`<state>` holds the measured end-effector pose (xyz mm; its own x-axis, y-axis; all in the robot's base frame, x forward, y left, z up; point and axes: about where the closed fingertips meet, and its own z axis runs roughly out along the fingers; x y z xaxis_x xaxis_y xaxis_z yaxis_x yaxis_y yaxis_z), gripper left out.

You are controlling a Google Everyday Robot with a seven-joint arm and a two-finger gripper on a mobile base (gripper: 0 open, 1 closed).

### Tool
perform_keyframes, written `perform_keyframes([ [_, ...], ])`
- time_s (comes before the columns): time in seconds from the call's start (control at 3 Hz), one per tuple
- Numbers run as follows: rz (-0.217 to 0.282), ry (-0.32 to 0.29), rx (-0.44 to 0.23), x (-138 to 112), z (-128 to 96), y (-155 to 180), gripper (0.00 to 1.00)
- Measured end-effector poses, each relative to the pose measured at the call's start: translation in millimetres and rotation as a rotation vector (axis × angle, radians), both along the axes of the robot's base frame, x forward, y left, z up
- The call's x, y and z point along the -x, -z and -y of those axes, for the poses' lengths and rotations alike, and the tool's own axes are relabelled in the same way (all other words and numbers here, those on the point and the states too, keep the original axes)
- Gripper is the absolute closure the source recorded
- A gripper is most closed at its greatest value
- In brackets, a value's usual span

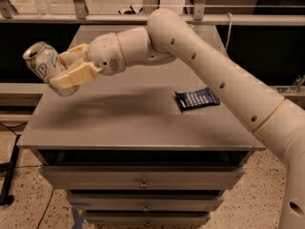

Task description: Place 7up can upright

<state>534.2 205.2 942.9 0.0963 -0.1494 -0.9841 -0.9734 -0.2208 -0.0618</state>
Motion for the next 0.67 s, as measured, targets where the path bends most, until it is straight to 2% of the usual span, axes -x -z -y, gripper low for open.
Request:
perform_keyframes([
  [0.33, 0.044, -0.011, -0.024, -1.1, -2.9, 0.5, 1.0],
  [0.67, 0.097, 0.012, -0.056, -2.0, -4.4, 4.7, 1.0],
])
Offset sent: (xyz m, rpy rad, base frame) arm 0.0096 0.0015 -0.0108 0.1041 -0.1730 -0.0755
